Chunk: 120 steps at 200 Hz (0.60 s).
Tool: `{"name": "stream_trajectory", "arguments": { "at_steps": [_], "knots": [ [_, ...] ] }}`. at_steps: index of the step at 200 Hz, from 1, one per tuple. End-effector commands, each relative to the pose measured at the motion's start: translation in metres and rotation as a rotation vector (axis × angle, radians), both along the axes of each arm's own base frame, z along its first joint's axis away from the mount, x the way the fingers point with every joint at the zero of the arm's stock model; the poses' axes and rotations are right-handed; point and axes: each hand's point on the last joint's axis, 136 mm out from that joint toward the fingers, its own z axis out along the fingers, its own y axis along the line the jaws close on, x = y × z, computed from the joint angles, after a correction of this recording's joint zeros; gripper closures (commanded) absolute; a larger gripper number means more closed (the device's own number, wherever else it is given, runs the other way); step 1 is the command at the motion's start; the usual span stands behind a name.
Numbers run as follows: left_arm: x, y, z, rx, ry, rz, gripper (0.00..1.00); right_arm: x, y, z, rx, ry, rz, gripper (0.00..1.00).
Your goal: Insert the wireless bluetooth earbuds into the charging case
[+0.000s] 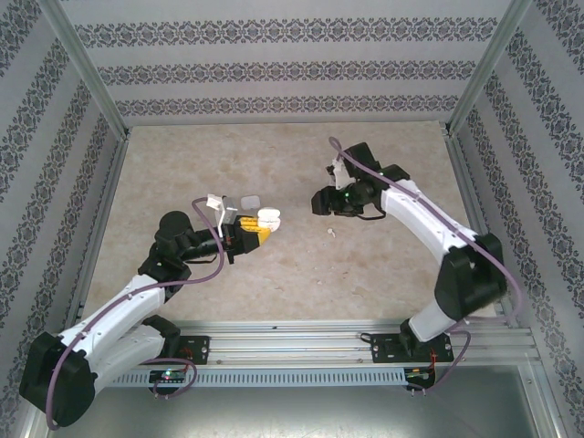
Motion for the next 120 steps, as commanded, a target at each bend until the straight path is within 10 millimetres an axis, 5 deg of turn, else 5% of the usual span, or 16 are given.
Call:
{"name": "stream_trajectory", "arguments": {
  "at_steps": [1, 58, 120],
  "knots": [
    [-0.003, -0.003, -0.008, 0.020, 0.003, -0.026, 1.00, 0.006, -0.020, -0.026, -0.154, 0.029, 0.056, 0.44],
    [-0.001, -0.006, -0.021, 0.059, 0.023, -0.039, 1.00, 0.022, -0.033, -0.080, -0.331, 0.156, 0.127, 0.45],
    [0.004, -0.009, -0.031, 0.072, 0.045, -0.047, 1.00, 0.025, -0.037, -0.109, -0.390, 0.216, 0.169, 0.46]
  ]
}}
